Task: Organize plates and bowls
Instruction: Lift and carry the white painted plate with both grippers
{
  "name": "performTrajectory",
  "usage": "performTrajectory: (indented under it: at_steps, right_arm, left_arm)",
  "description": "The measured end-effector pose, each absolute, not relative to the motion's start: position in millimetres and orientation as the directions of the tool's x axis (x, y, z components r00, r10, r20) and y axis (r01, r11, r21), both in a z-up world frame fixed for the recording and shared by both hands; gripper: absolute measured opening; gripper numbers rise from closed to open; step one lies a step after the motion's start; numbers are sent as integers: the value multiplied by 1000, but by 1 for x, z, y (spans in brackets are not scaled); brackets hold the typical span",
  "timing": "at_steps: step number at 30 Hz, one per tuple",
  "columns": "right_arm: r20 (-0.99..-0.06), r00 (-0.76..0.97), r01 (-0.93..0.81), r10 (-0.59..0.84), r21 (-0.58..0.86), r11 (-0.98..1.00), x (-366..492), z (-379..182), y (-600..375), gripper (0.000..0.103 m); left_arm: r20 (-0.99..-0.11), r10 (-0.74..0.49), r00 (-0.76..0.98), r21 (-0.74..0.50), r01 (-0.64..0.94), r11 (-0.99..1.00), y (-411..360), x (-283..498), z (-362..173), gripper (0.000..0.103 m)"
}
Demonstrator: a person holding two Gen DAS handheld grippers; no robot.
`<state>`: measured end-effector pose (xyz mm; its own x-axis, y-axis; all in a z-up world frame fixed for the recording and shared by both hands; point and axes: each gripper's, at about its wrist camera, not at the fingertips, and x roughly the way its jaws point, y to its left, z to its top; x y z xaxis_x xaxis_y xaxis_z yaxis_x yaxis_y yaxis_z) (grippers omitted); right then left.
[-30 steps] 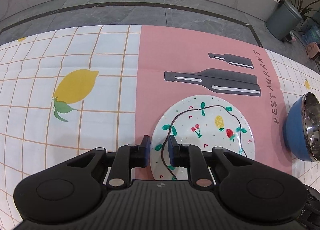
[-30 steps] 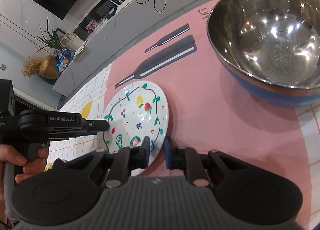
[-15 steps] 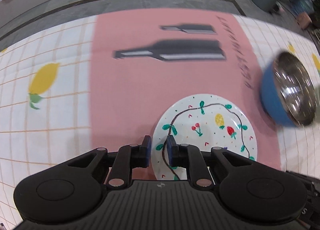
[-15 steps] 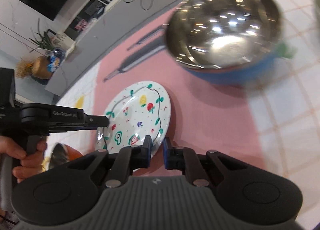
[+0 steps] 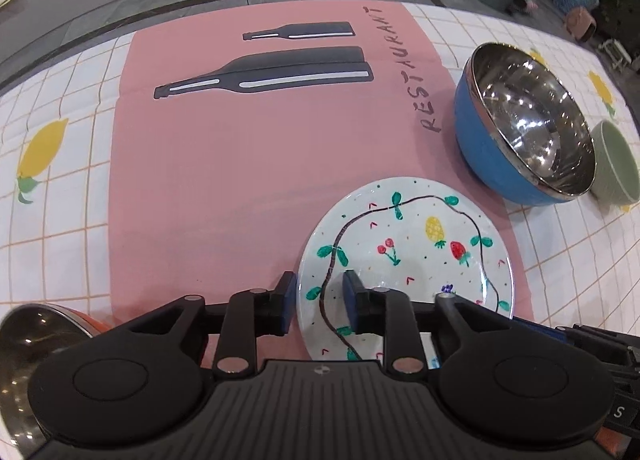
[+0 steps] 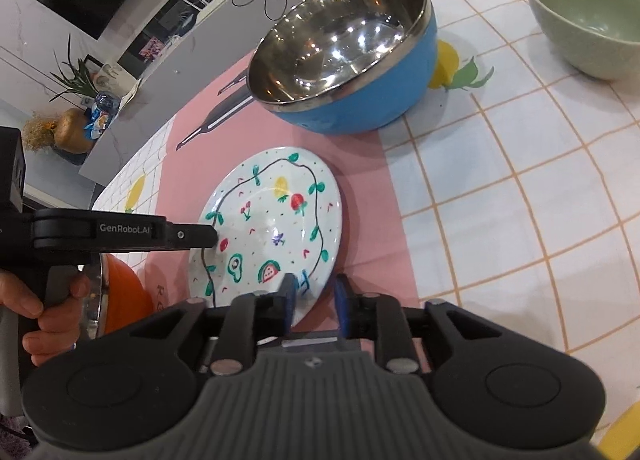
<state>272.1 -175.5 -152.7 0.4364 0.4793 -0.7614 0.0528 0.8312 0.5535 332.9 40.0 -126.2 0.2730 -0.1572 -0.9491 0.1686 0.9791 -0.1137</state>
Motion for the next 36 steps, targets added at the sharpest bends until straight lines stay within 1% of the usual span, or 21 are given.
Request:
performTrajectory:
  at_steps: [2, 6, 7, 9, 10, 11, 13, 16, 26, 36]
  right_arm:
    - [-752, 448, 49, 483, 560, 827, 272, -153, -175, 31]
    - [-739, 455, 45, 497, 576, 816, 273, -157, -175, 30]
    - [-737, 454, 49, 501, 582, 812, 270, -159, -178, 27]
    - [-732, 463, 61, 499, 588, 806, 270, -159, -179, 25]
    - [-731, 465, 69, 499, 592, 803, 269, -160, -180, 22]
    - [-732, 467, 79, 495, 592, 802, 269, -162, -183, 16]
    - [-731, 467, 94, 496, 600, 795, 267, -164, -187, 11]
    - [-724, 468, 119, 507, 620, 775, 268, -165, -192, 11]
    - [-714, 483, 128, 507, 630, 766, 258, -154, -201, 11]
    - [-681, 492, 80, 543, 656, 751, 228, -134, -207, 12]
  left_arm:
    - [-943, -164, 290, -120, 162, 979, 40, 332, -127, 35]
    - [-939, -176, 297, -137, 147, 980, 41, 330, -127, 33]
    - [-938, -175, 299, -137, 142, 980, 41, 329, -127, 32]
    - [-936, -175, 305, -143, 124, 982, 43, 329, -127, 30]
    - [-935, -176, 307, -147, 116, 982, 44, 329, -126, 29]
    - [-934, -176, 312, -149, 108, 983, 45, 328, -126, 27]
    - [-931, -171, 322, -145, 104, 984, 45, 327, -124, 25]
    - [-927, -164, 338, -135, 105, 985, 43, 324, -117, 21]
    - [-913, -184, 364, -157, 102, 982, 37, 312, -98, 21]
    - [-889, -199, 413, -184, 76, 980, 41, 269, -62, 21]
